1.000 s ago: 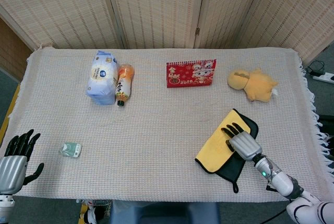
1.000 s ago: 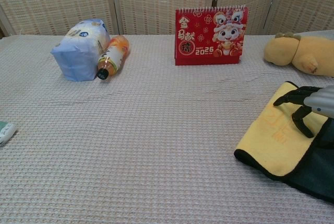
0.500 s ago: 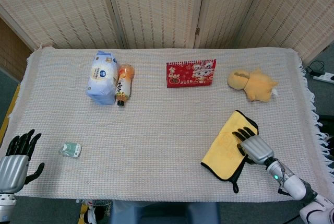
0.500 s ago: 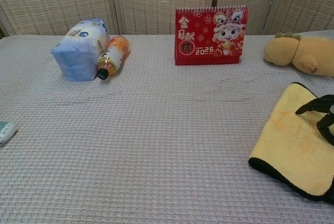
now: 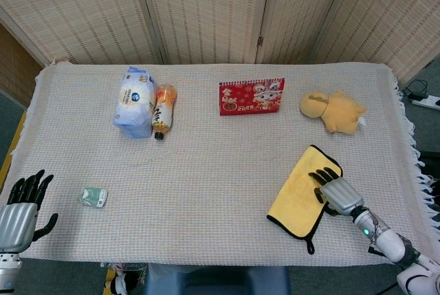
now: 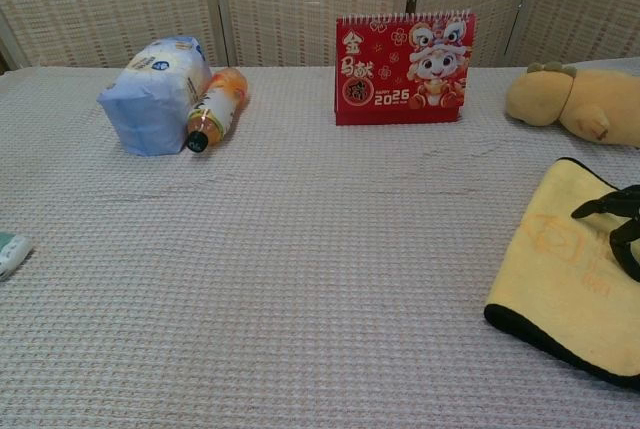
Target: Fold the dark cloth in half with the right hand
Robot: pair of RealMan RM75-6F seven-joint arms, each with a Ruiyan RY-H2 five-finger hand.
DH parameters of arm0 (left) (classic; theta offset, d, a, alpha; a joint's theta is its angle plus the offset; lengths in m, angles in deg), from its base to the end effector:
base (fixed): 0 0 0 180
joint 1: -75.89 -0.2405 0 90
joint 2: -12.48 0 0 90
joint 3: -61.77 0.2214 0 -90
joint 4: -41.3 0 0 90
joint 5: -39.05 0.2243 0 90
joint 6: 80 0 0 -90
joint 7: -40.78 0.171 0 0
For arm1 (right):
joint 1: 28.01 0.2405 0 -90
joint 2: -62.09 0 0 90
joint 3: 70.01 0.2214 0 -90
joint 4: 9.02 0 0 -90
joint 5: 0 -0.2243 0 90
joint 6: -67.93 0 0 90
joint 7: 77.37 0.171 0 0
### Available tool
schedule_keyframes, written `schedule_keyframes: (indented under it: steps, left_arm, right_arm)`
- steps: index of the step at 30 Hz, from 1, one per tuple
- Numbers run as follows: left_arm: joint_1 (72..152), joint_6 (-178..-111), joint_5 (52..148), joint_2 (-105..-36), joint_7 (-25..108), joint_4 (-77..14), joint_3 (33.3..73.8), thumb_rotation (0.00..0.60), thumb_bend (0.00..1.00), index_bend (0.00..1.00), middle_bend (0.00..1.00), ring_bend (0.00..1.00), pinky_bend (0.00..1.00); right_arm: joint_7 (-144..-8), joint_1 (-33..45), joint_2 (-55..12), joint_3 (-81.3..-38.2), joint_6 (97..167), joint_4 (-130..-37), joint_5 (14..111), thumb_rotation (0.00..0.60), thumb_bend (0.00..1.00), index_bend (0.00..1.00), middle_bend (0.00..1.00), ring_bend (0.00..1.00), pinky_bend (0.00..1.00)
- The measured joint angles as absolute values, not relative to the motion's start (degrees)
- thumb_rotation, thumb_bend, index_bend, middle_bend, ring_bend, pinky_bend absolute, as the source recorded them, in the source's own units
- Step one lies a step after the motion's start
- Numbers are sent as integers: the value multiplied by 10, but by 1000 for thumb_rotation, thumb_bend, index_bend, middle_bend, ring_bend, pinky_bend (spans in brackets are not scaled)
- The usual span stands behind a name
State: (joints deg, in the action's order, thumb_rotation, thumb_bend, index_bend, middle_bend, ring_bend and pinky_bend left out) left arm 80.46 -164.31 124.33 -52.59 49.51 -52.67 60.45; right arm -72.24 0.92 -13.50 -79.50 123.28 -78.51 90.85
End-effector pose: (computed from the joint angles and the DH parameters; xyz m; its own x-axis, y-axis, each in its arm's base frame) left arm -0.2836 0.1983 0.1171 0.4919 0.0483 0.8693 0.8703 -0.0011 -0.4924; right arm -0.3084 -0.2721 0.0123 0.6639 -0.4226 0.6170 -0.7465 -0.4247 0.5122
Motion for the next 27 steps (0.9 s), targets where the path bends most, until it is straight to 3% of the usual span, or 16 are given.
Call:
schedule_keyframes:
  steps: [5, 7, 17, 23, 27]
  left_arm:
    - [804, -1645, 1244, -526, 495, -527, 604, 600, 415, 0, 0, 0, 0]
    - [805, -1645, 1243, -527, 495, -526, 604, 600, 414, 0, 0, 0, 0]
    - [804, -1649, 1246, -528, 496, -528, 604, 600, 414, 0, 0, 0, 0]
    - [805, -1647, 1247, -529, 499, -528, 605, 600, 414, 0, 0, 0, 0]
    - [807, -1641, 1253, -531, 505, -528, 608, 600, 415, 0, 0, 0, 0]
  right_arm:
    - [-731, 7, -117, -795, 1230, -800, 906, 600, 421, 84, 0, 0, 0]
    - [-738, 6, -106, -793, 1227, -815, 899, 600, 420, 19, 0, 0, 0]
    - [-763, -13, -50, -790, 1246, -879, 887, 600, 420, 0, 0, 0, 0]
    - [-748, -63, -18, -772, 1359, -923, 876, 600, 421, 0, 0, 0, 0]
    - [-765, -122, -14, -748, 1489, -952, 860, 600, 421, 0, 0, 0, 0]
